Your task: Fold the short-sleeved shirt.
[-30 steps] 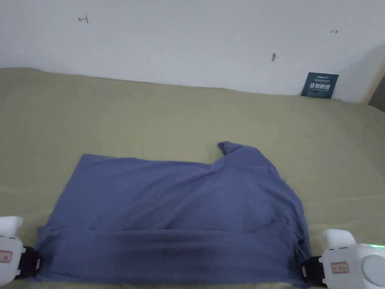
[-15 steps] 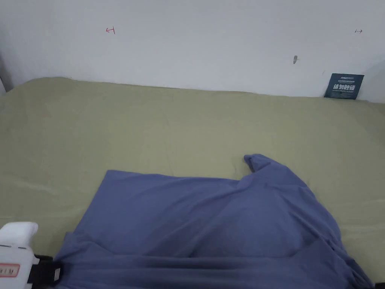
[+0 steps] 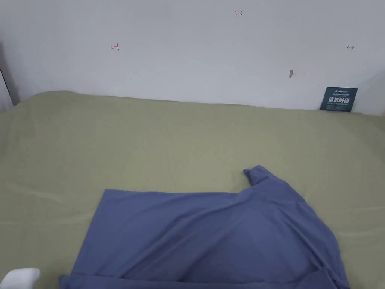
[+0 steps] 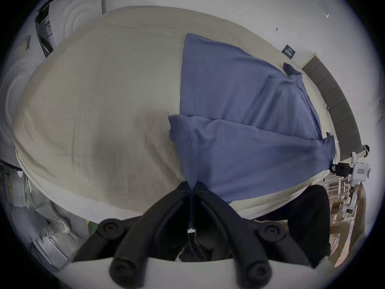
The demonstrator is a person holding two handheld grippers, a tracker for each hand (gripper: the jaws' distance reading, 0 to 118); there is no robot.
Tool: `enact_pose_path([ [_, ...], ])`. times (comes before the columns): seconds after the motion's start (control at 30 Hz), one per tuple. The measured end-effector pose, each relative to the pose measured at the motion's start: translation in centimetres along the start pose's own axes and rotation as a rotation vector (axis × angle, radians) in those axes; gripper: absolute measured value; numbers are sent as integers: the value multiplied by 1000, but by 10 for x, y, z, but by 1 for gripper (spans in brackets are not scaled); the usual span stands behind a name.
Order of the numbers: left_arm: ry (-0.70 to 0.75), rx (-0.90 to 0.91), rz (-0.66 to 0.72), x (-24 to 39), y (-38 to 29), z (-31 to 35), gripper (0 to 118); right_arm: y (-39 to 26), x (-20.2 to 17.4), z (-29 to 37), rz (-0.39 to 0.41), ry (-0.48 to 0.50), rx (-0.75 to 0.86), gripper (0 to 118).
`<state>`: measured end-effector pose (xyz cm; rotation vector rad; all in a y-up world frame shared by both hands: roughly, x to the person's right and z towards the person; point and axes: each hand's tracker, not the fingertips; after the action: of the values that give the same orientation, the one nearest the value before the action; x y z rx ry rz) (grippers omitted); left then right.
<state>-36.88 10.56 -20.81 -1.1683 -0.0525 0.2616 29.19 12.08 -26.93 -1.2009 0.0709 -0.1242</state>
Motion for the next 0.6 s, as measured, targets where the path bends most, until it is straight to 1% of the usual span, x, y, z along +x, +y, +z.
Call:
enact_pose_path([
  [0.03,2,6,-2,0,1,8,46,3,0,8,-20,29,-8,9],
  [0.07,44,21,-10,2,3,19,72,4,0,20,-45,48,16,13],
  [0.1,65,41,-16,2,3,30,83,6,-2,37,-44,58,57,19],
  [0.13,64,71,-21,0,3,39,84,8,-4,50,-31,58,96,33],
  [0.2,22,144,-34,-1,7,60,84,14,-10,73,-9,71,169,68],
  [0.23,24,171,-38,2,9,67,83,17,-17,82,-3,77,190,82],
  [0.3,41,222,-56,21,10,82,78,25,-28,90,28,90,215,77],
  [0.33,44,244,-61,27,13,84,60,29,-35,89,40,92,218,68],
  [0.37,41,260,-63,33,16,84,33,33,-41,86,52,86,221,53],
  [0.4,29,272,-70,36,21,80,2,37,-48,82,65,72,222,24],
  [0.43,12,273,-84,40,28,75,0,41,-54,76,84,53,215,0],
  [0.47,11,260,-99,44,36,64,0,46,-60,68,100,42,197,0],
  [0.5,20,256,-108,48,43,56,0,49,-61,62,86,30,205,0],
  [0.57,28,227,-152,55,59,39,0,57,-67,50,114,50,183,0],
  [0.6,23,223,-171,56,71,29,0,62,-70,45,113,49,181,0],
])
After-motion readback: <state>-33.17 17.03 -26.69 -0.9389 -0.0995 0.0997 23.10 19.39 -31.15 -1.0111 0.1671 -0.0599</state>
